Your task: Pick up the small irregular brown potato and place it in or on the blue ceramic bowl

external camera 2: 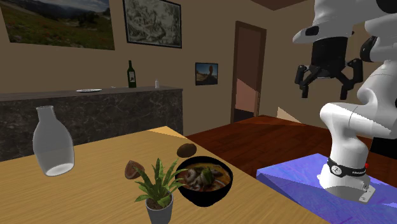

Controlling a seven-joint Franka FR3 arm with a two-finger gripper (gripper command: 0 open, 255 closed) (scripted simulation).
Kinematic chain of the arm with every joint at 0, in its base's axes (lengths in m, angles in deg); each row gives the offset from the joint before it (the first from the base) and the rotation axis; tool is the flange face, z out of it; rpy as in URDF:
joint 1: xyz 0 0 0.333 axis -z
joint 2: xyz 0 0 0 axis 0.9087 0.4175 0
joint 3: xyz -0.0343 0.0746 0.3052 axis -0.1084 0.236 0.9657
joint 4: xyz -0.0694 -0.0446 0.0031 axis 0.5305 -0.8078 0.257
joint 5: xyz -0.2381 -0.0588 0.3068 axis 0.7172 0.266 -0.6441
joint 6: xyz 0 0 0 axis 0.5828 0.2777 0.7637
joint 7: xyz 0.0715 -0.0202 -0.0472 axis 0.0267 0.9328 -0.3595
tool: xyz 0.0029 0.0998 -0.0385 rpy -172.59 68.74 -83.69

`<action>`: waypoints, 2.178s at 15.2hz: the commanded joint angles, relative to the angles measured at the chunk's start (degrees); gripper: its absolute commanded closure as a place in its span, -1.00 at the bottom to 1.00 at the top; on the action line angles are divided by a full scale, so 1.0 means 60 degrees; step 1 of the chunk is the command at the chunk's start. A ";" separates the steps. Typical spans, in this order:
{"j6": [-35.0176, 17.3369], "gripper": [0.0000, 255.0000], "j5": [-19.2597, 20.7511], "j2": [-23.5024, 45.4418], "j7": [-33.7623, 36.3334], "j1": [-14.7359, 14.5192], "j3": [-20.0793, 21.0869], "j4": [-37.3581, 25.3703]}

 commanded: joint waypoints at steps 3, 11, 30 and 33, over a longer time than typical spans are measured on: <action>-0.0469 -1.00 0.0130 0.0412 -0.0294 0.0118 -0.0287 0.0052; -0.2237 -1.00 0.0387 0.2443 -0.1463 0.0476 -0.1423 -0.0226; -0.4380 -1.00 -0.1678 0.8857 -0.4787 0.1090 -0.3530 -0.3983; -0.4320 -1.00 -0.2251 0.9996 -0.5271 0.1411 -0.3592 -0.4992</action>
